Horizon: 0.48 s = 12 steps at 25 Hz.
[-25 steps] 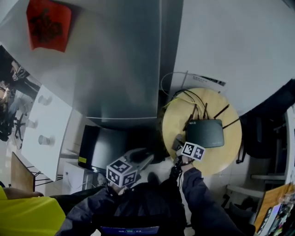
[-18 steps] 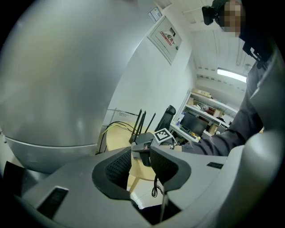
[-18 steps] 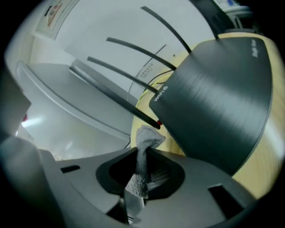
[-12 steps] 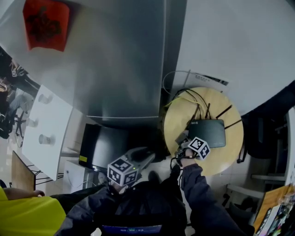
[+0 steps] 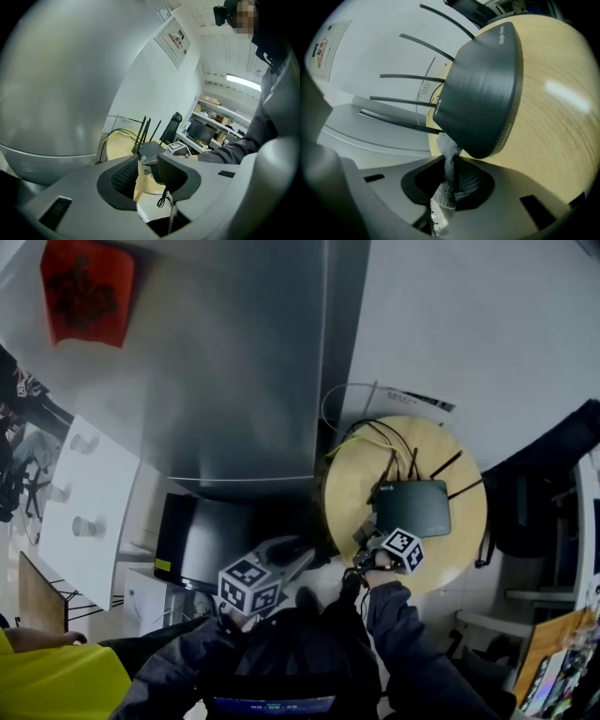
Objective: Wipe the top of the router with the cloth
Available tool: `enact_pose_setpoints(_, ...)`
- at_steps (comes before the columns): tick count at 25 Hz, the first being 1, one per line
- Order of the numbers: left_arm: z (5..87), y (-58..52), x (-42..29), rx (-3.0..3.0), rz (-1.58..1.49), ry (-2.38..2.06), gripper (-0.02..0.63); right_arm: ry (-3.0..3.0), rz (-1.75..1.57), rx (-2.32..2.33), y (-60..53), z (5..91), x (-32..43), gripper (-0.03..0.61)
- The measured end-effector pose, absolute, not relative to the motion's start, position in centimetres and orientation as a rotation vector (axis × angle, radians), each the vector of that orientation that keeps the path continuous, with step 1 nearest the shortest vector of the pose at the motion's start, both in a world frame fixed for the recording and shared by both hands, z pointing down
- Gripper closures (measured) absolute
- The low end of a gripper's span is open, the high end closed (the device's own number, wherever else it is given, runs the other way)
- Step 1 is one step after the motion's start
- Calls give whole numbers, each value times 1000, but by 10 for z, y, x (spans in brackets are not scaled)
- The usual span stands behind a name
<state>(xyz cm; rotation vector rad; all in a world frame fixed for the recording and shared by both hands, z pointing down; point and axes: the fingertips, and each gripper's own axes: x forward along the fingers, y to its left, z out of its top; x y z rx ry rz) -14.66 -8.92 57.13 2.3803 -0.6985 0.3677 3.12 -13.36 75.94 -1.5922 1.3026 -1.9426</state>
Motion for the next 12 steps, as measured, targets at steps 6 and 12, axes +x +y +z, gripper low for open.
enact_pose_setpoints(6,568,-88,-132,2395,344,-676,486,1292,-1984,-1572,-100,760,40,506)
enact_pose_setpoints(12,565,-79,-119,2404,329,-654,485,1316,-2035,-1586,-70,764,46,506)
